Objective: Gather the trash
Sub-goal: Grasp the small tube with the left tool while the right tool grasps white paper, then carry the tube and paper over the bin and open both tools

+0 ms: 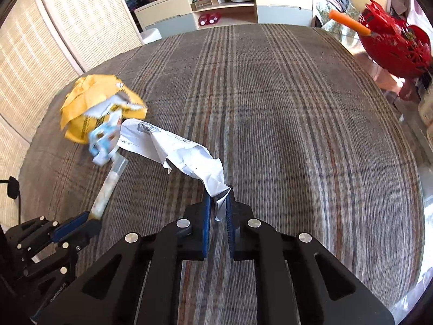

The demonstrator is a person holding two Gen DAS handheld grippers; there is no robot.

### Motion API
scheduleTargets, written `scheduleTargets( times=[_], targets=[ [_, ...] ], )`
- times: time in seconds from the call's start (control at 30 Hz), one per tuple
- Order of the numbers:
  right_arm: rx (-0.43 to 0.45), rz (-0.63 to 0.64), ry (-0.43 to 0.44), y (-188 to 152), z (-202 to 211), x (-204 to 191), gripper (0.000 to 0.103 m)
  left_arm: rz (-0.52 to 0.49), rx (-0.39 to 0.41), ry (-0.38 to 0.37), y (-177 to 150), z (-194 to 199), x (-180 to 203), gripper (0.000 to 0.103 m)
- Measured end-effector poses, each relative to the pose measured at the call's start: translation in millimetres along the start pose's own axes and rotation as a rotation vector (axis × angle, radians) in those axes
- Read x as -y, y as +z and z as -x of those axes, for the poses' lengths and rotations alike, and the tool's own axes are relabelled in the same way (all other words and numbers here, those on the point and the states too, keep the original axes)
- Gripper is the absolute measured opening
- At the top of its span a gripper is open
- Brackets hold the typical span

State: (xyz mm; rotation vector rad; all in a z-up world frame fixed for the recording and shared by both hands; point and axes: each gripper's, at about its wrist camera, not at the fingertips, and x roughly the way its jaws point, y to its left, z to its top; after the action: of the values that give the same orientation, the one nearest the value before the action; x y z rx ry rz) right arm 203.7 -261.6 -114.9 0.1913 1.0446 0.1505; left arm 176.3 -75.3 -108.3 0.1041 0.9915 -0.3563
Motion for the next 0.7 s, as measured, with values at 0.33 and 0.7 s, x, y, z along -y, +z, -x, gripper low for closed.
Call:
scheduleTargets(
  times=[0.33,0.7],
  targets=[
    [-0.011,-0.044,0.072,-89,41,-14,0.012,0.045,-0.01,-0.016,-62,43,8,0.011],
    [-0.043,-0.096,0.12,-175,61,-17,0.012,0.082,-0.016,-0.049,-144,82,20,0.011]
  ],
)
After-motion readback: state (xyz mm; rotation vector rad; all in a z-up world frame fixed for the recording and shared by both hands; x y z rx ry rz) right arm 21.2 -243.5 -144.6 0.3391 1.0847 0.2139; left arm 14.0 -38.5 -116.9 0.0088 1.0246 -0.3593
